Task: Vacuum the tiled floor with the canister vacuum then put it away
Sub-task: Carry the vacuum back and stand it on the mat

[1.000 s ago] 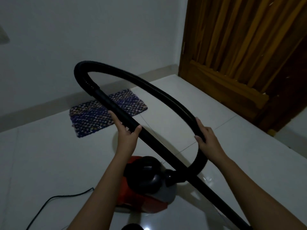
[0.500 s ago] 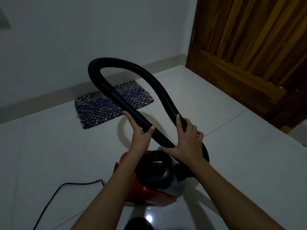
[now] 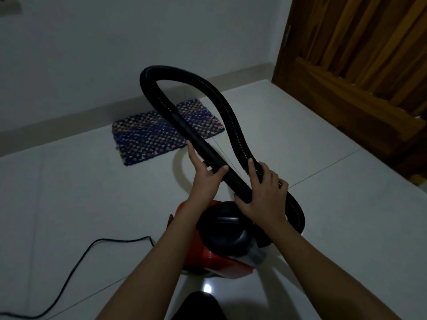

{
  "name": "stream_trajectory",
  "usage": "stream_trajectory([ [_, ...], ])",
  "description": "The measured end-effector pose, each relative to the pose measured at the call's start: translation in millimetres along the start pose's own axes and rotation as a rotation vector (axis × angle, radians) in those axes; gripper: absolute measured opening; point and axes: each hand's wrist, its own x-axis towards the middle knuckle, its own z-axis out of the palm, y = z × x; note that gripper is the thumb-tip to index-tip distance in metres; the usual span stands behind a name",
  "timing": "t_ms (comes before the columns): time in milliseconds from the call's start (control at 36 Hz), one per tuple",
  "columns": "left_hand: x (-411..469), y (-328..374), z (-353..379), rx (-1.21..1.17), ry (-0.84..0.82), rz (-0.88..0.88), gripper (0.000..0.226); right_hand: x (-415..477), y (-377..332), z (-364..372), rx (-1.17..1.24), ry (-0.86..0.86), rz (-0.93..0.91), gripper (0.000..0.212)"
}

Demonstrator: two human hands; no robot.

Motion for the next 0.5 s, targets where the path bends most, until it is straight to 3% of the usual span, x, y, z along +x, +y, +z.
stream_trajectory([
  [389, 9, -1, -7, -0.027, -0.006, 0.026, 0.103, 5, -8, 9, -0.012, -0.005, 0.004, 0.081],
  [500, 5, -4, -19, 0.011, 0.041, 0.034, 0.088, 4, -9, 14, -0.004, 0.003, -0.035, 0.074],
])
